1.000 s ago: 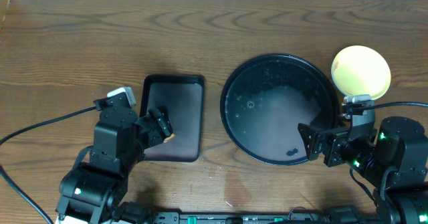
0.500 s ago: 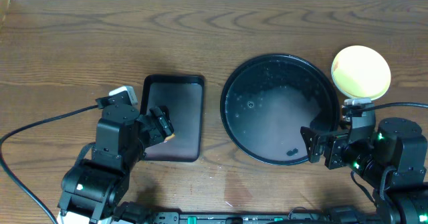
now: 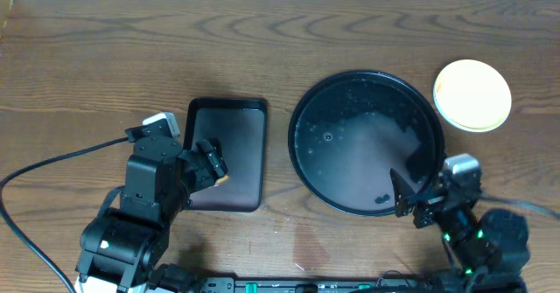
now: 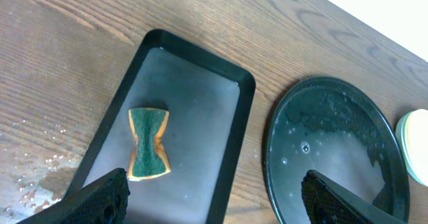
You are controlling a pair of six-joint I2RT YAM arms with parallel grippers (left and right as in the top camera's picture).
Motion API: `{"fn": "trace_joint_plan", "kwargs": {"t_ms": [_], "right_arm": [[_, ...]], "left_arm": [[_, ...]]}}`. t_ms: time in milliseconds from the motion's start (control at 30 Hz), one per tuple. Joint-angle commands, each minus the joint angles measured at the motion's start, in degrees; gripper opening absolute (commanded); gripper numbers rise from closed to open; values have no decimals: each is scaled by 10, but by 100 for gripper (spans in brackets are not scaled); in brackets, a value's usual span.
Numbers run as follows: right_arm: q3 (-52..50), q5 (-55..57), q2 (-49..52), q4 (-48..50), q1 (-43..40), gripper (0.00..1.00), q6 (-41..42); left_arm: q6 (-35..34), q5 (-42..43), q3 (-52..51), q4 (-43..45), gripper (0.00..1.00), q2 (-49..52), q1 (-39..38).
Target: Clean dirty plates on tray and stack at the side
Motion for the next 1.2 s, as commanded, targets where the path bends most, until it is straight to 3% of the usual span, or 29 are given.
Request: {"fn": "trace_joint_plan", "kwargs": {"t_ms": [0, 267, 567, 700, 933, 1167], "right_arm": [[-92, 0, -74, 82, -21, 99, -11], [-251, -8, -144, 323, -30, 99, -11], [-250, 8, -144, 298, -56, 99, -97], [-250, 67, -144, 238, -72, 99, -94], [-249, 136, -144, 234, -74, 99, -80], [-250, 123, -143, 236, -89, 99, -43]], "left_arm": [[2, -1, 8, -2, 83, 0, 2], [2, -1, 8, -2, 84, 0, 2], [2, -1, 8, -2, 84, 0, 2], [2, -1, 8, -2, 84, 0, 2], [2, -1, 8, -2, 84, 0, 2], [2, -1, 8, -2, 84, 0, 2]]}}
